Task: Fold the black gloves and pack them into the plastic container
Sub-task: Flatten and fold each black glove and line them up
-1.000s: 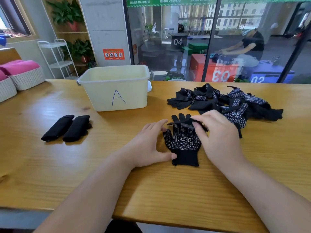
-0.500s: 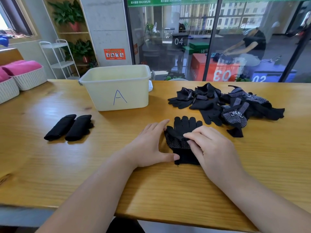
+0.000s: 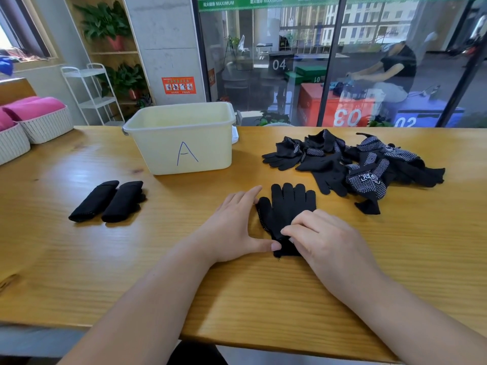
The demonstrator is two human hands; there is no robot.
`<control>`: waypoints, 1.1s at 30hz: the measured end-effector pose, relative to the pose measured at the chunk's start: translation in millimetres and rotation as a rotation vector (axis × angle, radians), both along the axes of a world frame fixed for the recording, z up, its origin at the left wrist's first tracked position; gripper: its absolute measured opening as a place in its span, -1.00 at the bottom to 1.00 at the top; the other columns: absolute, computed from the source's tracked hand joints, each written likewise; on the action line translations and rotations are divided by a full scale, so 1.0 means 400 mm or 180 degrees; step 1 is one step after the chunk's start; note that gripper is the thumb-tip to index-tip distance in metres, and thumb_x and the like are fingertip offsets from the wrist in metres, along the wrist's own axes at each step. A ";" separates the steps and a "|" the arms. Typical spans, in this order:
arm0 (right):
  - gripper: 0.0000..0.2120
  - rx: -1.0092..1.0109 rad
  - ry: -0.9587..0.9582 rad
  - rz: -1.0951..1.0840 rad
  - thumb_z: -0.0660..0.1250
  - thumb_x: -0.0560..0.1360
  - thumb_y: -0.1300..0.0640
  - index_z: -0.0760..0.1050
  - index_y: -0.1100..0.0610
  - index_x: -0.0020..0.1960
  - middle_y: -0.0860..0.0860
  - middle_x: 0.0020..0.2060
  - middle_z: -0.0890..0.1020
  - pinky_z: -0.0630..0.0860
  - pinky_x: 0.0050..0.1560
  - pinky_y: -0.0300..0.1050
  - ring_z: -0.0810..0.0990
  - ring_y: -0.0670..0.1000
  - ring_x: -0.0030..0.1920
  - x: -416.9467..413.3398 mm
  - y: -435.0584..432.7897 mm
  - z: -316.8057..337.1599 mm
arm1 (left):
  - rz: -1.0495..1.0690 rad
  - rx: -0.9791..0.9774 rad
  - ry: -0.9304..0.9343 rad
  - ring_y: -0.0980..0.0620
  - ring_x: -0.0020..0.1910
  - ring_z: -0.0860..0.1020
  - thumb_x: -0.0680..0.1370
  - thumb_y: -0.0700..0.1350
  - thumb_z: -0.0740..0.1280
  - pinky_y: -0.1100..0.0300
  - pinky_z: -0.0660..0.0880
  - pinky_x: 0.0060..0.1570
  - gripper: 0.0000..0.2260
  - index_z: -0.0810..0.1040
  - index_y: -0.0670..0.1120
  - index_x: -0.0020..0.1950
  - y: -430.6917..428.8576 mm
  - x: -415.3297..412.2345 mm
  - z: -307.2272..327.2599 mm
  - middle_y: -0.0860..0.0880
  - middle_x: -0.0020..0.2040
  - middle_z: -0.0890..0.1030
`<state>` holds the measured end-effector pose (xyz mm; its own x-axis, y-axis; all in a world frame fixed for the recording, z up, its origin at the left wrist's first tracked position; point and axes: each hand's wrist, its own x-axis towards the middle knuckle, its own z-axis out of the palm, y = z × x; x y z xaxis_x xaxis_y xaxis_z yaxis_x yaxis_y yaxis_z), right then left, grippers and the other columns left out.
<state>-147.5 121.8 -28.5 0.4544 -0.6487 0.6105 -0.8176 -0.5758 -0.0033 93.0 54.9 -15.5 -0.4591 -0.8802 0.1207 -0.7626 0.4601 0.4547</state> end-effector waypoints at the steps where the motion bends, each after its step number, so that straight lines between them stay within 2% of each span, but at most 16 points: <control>1: -0.78 0.0017 -0.0010 -0.0007 0.51 0.55 0.25 0.67 0.04 0.15 -0.09 -0.03 0.59 0.51 -0.22 -0.02 0.53 0.02 -0.12 0.001 0.002 0.003 | 0.0006 -0.0008 -0.0008 0.12 0.56 0.22 0.34 0.54 0.46 -0.03 0.26 0.60 0.18 -0.04 0.10 0.74 0.001 -0.001 0.001 0.15 0.53 0.35; 7: -0.88 0.0348 0.0032 0.0039 0.41 0.60 0.07 0.65 -0.04 0.13 -0.17 0.00 0.57 0.56 -0.15 -0.06 0.53 -0.06 -0.06 0.001 0.010 0.010 | 0.0034 -0.0105 -0.0072 0.11 0.58 0.20 0.34 0.55 0.45 -0.01 0.26 0.60 0.17 -0.05 0.11 0.74 -0.002 -0.001 -0.004 0.13 0.56 0.32; 11: -0.74 0.0661 -0.0102 0.0020 0.26 0.65 -0.18 0.66 -0.10 0.15 -0.25 0.00 0.54 0.52 -0.05 -0.14 0.51 -0.12 0.01 0.000 0.022 0.018 | 0.0001 0.0019 0.0017 0.11 0.61 0.15 0.33 0.58 0.44 -0.06 0.27 0.60 0.12 0.03 0.19 0.72 -0.011 0.023 -0.007 0.15 0.58 0.28; 14: -0.72 0.0769 -0.0355 -0.0016 0.22 0.68 -0.12 0.67 -0.07 0.18 -0.25 0.02 0.54 0.50 -0.01 -0.20 0.50 -0.15 0.07 -0.006 0.020 0.020 | -0.0095 0.0039 0.0212 0.17 0.60 0.16 0.40 0.56 0.40 0.00 0.26 0.59 -0.04 0.15 0.23 0.69 -0.010 0.029 -0.001 0.21 0.58 0.28; 18: -0.75 0.1026 -0.0392 -0.0130 0.26 0.67 -0.11 0.65 -0.09 0.23 -0.29 0.08 0.52 0.51 0.07 -0.23 0.47 -0.21 0.15 -0.017 0.004 0.008 | -0.0213 -0.0196 0.0188 0.23 0.57 0.21 0.57 0.46 0.28 0.06 0.27 0.57 -0.31 0.35 0.17 0.63 0.003 0.004 -0.001 0.24 0.55 0.33; 21: -0.79 0.1188 -0.0727 -0.0137 0.30 0.66 -0.12 0.67 -0.13 0.19 -0.31 0.09 0.56 0.50 0.16 -0.22 0.51 -0.22 0.18 -0.020 -0.006 0.019 | -0.0243 -0.0298 -0.0151 0.19 0.59 0.20 0.55 0.49 0.29 -0.02 0.27 0.59 -0.28 0.38 0.15 0.61 0.002 -0.007 -0.017 0.23 0.58 0.31; 23: -0.79 0.1166 -0.1034 -0.0238 0.31 0.67 -0.07 0.67 -0.12 0.23 -0.30 0.16 0.59 0.50 0.26 -0.17 0.54 -0.21 0.24 -0.021 -0.033 0.041 | -0.0224 -0.0276 -0.0214 0.18 0.61 0.18 0.53 0.50 0.30 -0.03 0.27 0.59 -0.24 0.37 0.13 0.62 0.000 -0.006 -0.021 0.22 0.59 0.29; 25: -0.65 0.1443 -0.0738 -0.0462 0.26 0.69 -0.14 0.54 -0.15 0.44 -0.26 0.42 0.49 0.39 0.46 -0.12 0.42 -0.16 0.46 -0.026 -0.077 0.057 | -0.0210 -0.0265 -0.0181 0.18 0.61 0.19 0.51 0.50 0.31 -0.03 0.28 0.59 -0.22 0.37 0.11 0.62 0.001 -0.006 -0.018 0.23 0.59 0.28; 27: -0.46 0.2025 -0.0150 -0.0746 0.17 0.68 -0.29 0.31 -0.19 0.62 -0.19 0.63 0.28 0.24 0.60 0.00 0.19 -0.09 0.63 -0.033 -0.118 0.065 | -0.0203 -0.0240 -0.0172 0.20 0.61 0.18 0.49 0.51 0.33 -0.03 0.27 0.60 -0.20 0.38 0.11 0.62 0.003 -0.008 -0.014 0.24 0.59 0.28; 29: -0.35 0.2201 0.0257 -0.1150 0.06 0.67 -0.38 0.19 -0.14 0.68 -0.09 0.68 0.19 0.16 0.64 0.11 0.08 0.02 0.68 -0.036 -0.150 0.063 | -0.0191 -0.0196 -0.0168 0.21 0.61 0.18 0.48 0.51 0.34 -0.02 0.26 0.61 -0.18 0.38 0.10 0.62 0.004 -0.009 -0.013 0.25 0.59 0.28; 31: -0.32 0.1937 0.0406 -0.1424 0.00 0.68 -0.37 0.16 -0.05 0.69 0.01 0.69 0.16 0.13 0.65 0.14 0.03 0.11 0.69 -0.021 -0.172 0.064 | -0.0183 -0.0161 -0.0170 0.22 0.61 0.18 0.46 0.52 0.36 -0.02 0.26 0.61 -0.15 0.37 0.10 0.63 0.003 -0.009 -0.012 0.26 0.59 0.28; 33: -0.33 0.1845 0.0447 -0.1237 0.00 0.71 -0.32 0.13 0.00 0.70 0.05 0.71 0.10 0.10 0.66 0.13 -0.01 0.11 0.70 0.012 -0.188 0.064 | -0.0158 -0.0134 -0.0158 0.21 0.61 0.19 0.44 0.53 0.37 -0.01 0.26 0.61 -0.12 0.36 0.09 0.64 -0.001 -0.009 -0.010 0.25 0.60 0.28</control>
